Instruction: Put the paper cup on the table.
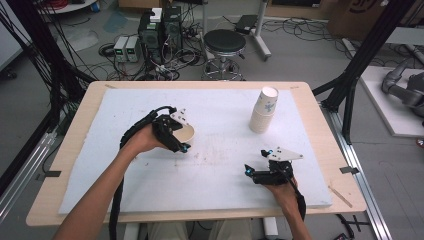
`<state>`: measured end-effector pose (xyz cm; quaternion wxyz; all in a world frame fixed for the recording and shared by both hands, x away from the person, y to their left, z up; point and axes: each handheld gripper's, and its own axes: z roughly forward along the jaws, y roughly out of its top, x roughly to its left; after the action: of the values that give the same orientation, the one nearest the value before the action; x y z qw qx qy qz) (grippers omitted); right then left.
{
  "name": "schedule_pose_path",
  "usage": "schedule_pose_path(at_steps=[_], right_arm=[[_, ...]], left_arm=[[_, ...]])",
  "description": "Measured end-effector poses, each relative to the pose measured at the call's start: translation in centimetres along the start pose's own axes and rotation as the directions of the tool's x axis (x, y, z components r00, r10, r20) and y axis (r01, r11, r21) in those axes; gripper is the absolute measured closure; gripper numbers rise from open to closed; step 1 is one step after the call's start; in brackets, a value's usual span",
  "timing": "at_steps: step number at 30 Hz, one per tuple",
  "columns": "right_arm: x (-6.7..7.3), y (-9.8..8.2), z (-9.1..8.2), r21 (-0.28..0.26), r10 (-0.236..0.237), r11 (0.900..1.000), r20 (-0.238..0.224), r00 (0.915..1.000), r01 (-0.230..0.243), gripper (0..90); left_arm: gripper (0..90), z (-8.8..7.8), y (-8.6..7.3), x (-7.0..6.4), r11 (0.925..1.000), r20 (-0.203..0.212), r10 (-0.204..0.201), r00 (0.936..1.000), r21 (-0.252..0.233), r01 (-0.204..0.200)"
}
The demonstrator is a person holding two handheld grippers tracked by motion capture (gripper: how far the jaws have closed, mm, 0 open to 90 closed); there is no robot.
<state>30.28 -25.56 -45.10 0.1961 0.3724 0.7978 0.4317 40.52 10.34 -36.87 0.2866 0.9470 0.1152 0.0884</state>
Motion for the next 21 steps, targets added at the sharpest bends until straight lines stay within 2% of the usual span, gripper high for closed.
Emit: schedule_pose_path(at_steps=[7,14,18,21], right_arm=[[0.0,0.0,0.1,0.004,-0.003,1.0,0.003,1.0,0.003,15.8],[0.1,0.1,0.2,0.016,-0.011,1.0,0.0,0.9999,0.011,15.9],[0.1,0.0,0.2,0.012,-0.01,1.0,0.0,0.9999,0.01,16.0],[0.0,0.1,0.2,0.015,-0.007,1.0,-0.001,1.0,0.007,16.0]], left_arm=[[29.8,1.4,0.3,0.0,0.9994,0.008,-0.005,1.0,0.033,0.005],[29.6,2.7,0.7,-0.3,0.9977,0.02,0.015,0.9997,0.066,-0.017],[29.5,3.5,0.4,-0.4,0.9976,0.032,0.0,0.9995,0.07,-0.002],[29.1,3.6,0.1,-0.3,0.9983,0.036,-0.019,0.9992,0.056,0.017]])
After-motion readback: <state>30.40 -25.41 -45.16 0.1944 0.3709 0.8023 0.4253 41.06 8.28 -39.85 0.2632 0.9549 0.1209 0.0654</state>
